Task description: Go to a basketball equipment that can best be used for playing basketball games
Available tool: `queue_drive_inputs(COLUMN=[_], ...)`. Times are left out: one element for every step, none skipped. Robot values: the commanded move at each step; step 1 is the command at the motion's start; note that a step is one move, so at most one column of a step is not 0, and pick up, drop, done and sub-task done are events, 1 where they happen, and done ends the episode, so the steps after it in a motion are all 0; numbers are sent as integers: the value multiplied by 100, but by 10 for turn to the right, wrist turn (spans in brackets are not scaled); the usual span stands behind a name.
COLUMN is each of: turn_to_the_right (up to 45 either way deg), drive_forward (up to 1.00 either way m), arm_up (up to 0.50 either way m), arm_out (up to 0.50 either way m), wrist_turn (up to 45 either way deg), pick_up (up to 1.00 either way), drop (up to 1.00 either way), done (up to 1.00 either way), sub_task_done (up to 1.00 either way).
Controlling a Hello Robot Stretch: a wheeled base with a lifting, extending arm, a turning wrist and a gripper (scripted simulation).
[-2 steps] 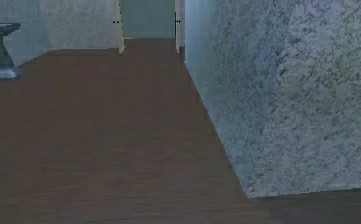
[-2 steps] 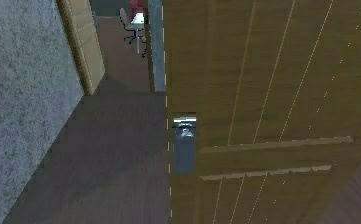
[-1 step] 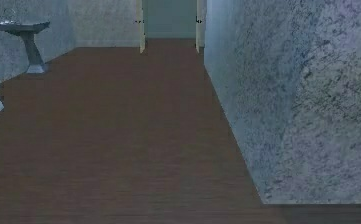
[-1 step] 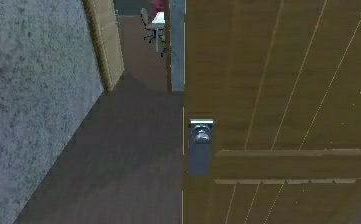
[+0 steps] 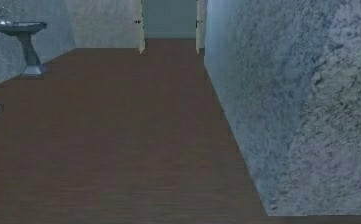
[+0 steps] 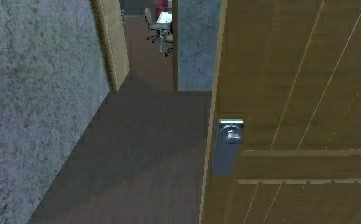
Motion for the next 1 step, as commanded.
queue_drive_inputs(turn_to_the_right=[420], drive_forward=[0], arm_up=[0], arm_out=[0], wrist_turn=[0], pick_up=[0], drop=[0], done=[0], sub_task_done=[0])
